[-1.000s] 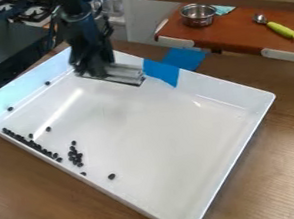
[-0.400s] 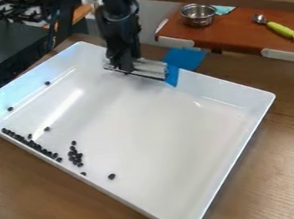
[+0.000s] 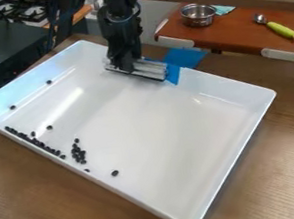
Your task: Sweep into pile
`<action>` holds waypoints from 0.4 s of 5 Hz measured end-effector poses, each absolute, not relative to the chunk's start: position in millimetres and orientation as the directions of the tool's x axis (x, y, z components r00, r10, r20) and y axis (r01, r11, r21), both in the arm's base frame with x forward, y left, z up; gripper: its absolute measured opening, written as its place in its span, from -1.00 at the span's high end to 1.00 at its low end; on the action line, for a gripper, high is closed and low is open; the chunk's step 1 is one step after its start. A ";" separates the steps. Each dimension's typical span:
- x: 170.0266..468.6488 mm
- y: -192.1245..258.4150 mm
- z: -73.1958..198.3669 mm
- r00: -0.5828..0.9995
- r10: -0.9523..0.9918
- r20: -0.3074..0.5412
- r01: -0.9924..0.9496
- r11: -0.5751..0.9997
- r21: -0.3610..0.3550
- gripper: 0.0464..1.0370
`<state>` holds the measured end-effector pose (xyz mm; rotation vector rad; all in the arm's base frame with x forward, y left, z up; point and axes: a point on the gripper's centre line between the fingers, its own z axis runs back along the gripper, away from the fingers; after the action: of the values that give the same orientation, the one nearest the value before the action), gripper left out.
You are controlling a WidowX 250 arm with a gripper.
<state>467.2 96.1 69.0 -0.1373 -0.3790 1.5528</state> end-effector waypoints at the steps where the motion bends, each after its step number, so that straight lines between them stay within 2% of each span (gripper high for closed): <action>1: 465.9 96.2 65.4 -0.007 0.987 0.163 -0.947 0.046 -0.317 0.36; 2: 459.6 95.9 55.6 0.019 0.984 0.175 -0.949 0.073 -0.306 0.36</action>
<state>459.6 95.9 55.6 -0.1133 -0.3806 1.5053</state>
